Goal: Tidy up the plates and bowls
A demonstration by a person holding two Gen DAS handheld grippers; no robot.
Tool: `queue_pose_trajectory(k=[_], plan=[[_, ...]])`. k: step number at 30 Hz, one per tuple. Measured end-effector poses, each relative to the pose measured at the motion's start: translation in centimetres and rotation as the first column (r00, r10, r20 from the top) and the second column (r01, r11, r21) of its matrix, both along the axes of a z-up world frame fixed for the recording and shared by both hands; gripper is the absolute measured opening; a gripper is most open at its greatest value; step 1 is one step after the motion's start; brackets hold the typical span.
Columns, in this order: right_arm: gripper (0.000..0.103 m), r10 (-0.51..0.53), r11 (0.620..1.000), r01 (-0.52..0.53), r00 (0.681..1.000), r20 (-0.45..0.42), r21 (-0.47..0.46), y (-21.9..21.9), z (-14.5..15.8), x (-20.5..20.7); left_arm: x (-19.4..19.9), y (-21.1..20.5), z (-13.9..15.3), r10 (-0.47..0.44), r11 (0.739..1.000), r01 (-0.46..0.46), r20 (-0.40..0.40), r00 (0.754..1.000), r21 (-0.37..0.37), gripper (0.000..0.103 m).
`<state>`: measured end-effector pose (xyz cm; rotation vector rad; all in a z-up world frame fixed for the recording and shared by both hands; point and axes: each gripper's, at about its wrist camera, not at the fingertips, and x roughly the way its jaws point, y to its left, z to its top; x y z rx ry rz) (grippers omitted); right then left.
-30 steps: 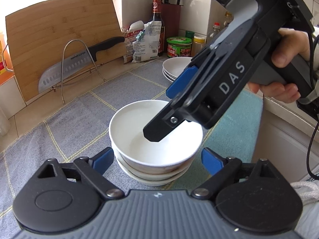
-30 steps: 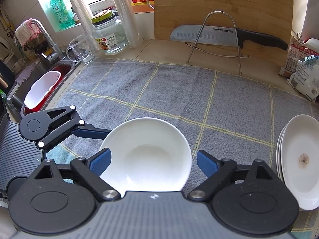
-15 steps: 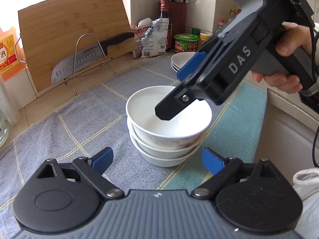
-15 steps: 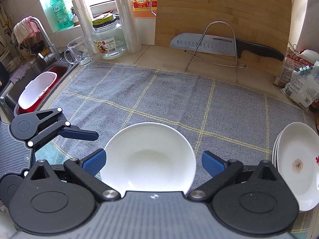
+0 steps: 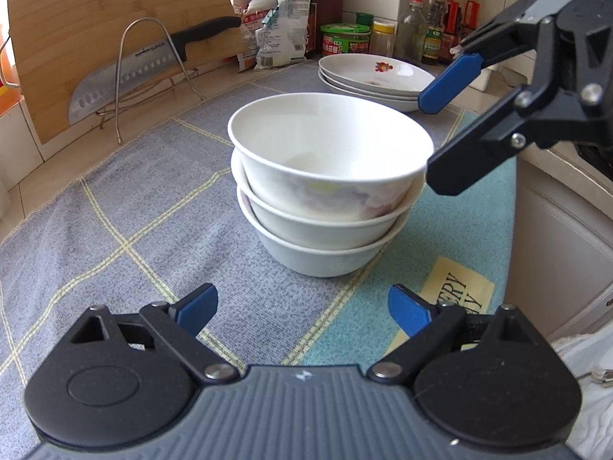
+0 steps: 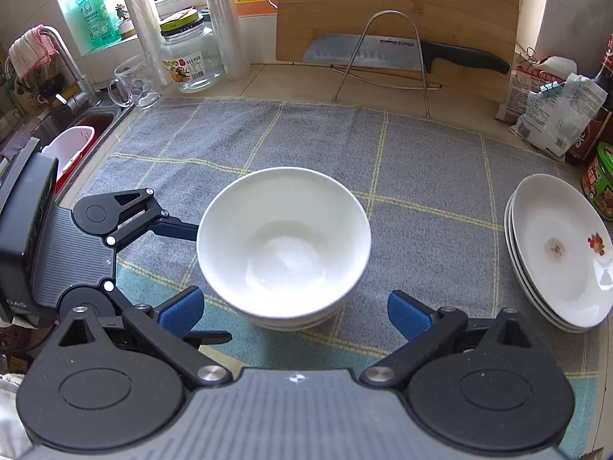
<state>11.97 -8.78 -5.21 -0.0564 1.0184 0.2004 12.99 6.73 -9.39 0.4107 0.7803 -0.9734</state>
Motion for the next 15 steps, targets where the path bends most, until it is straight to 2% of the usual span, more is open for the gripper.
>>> queue_pose_trajectory(k=[10, 15], plan=[[0.103, 0.133, 0.99, -0.135, 0.989, -0.065, -0.041, -1.0, -3.4, 1.1, 0.1, -2.0, -1.4, 0.049, 0.998, -0.047, -0.028, 0.998, 0.04, 0.096], [0.103, 0.206, 0.976, -0.211, 0.975, -0.083, -0.05, -2.6, -5.1, 2.0, 0.0, -2.8, -1.7, 0.076, 0.995, -0.074, -0.018, 0.997, 0.073, 0.103]])
